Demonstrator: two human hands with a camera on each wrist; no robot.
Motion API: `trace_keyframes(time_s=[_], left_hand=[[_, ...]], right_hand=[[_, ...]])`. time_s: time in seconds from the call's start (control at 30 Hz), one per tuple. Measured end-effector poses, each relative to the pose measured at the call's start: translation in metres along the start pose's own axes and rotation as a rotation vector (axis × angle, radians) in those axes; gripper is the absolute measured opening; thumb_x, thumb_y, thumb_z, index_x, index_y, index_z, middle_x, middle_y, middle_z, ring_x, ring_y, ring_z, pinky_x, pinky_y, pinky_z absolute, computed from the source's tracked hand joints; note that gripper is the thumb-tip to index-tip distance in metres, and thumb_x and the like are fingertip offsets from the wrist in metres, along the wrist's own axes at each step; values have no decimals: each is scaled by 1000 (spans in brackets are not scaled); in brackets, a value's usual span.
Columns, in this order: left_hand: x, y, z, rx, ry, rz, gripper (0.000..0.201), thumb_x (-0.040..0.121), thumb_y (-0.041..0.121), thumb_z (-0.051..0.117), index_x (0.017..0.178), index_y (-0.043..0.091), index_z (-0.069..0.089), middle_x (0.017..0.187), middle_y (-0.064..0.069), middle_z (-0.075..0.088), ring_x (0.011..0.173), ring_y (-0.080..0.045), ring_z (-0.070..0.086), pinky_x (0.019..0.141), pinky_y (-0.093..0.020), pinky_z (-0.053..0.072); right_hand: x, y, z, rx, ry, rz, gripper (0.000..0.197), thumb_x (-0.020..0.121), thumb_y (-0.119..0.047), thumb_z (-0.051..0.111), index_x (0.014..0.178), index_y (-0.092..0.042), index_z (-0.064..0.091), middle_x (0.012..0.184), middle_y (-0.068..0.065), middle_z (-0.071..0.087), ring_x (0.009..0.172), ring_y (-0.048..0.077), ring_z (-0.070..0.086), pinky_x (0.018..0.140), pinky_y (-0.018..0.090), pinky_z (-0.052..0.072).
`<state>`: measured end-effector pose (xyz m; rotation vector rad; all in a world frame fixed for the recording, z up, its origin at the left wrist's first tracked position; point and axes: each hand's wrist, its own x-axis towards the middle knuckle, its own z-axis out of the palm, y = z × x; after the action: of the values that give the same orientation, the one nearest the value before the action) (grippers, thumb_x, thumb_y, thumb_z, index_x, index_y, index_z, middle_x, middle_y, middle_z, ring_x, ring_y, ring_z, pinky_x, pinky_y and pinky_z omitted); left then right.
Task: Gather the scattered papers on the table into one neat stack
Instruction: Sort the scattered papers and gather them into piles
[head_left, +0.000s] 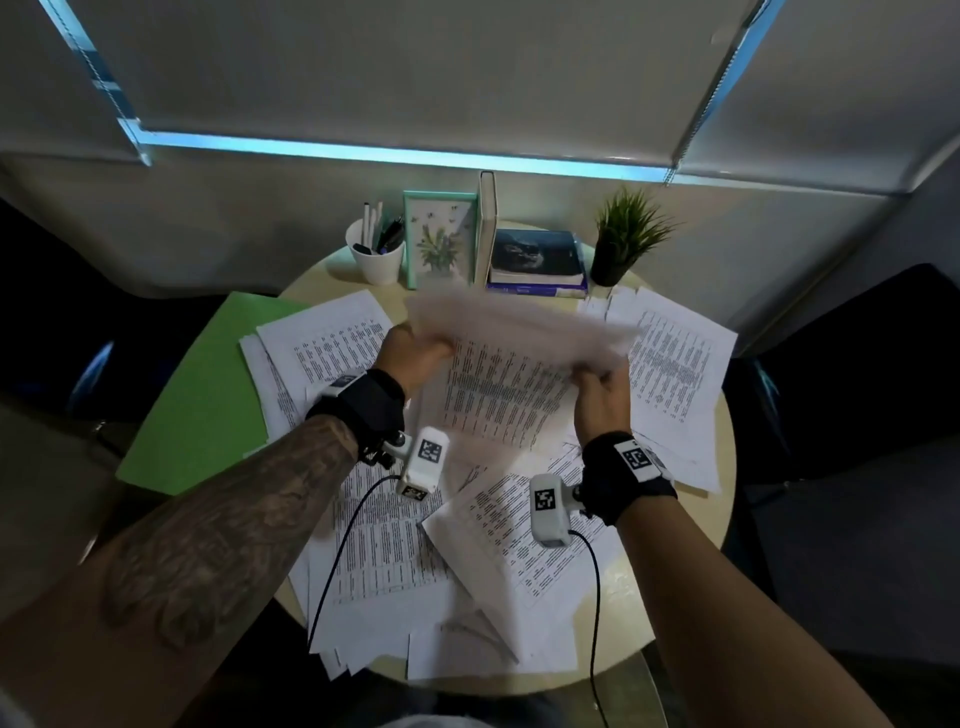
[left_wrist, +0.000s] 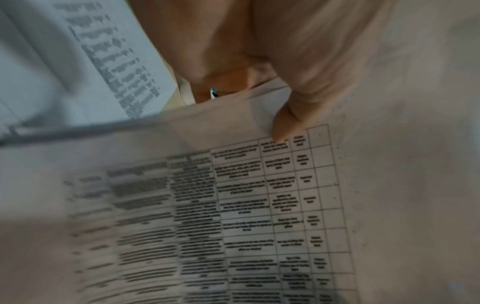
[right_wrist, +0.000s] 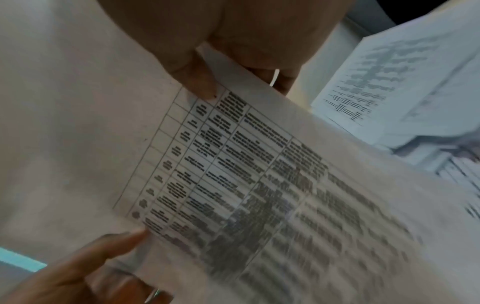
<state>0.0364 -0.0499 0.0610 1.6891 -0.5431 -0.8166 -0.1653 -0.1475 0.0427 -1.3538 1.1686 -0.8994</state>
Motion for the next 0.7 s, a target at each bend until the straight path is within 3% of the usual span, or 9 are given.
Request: trace_keyframes(time_s=[0.07,0.17,0.2,0.3,0.43,0.53,0.6,0.7], left_hand=[[3,7,3,-37,25,51,30,85,1,64,115,6,64,107,-7,68,98,-19,64,90,-29,50],[11,10,10,-131,38,87,28,90,10,64,118,9,62,114,-5,67,107,-18,63,97,-32,48],[15,9,12,-145,42,80,27,91,16,64,117,11,63,115,-4,68,109,-18,63,99,-33,48],[23,2,20,-167,45,47,23,92,28,63,113,19,64,115,0,68,110,-17,62,101,-34,47],[35,-4,29,-158,69,10,26,94,30,61,117,17,62,116,1,66,108,-15,60,94,-27,44],[45,-7,39,11,-14,-35,29,89,30,64,112,14,58,111,-2,64,102,-20,60,94,-36,46],[42,-11,45,172,-111,-94,45,89,27,65,127,10,49,119,-2,55,108,-22,54,99,-39,45],[26,-35,48,577,-273,-121,42,93,28,62,129,12,46,121,-3,46,112,-20,48,95,-30,39]], right_hand=[[3,-6,-3,23,-33,-16,34,90,-6,52,119,-23,45,107,-8,60,98,3,57,80,16,48],[8,-3,-9,-105,-104,-1,24,87,-10,60,108,-12,49,109,7,63,101,25,62,83,34,54],[9,0,-12,-147,-126,8,22,87,-9,61,106,-11,50,108,8,63,99,26,62,83,36,54],[9,17,-24,-271,-201,51,21,89,-9,61,108,-13,52,103,4,63,94,23,60,75,30,48],[6,37,-38,-373,-231,81,19,93,-13,56,112,-10,58,100,2,64,89,19,60,76,28,46],[12,45,-50,-315,-124,116,11,93,-7,51,102,-9,55,88,1,62,78,16,57,66,26,45],[20,56,-66,-311,-16,164,11,91,-4,49,97,-12,54,83,3,60,76,22,56,67,26,45],[38,75,-97,-354,128,295,14,89,-8,48,98,-15,56,84,7,58,80,24,55,74,29,43]])
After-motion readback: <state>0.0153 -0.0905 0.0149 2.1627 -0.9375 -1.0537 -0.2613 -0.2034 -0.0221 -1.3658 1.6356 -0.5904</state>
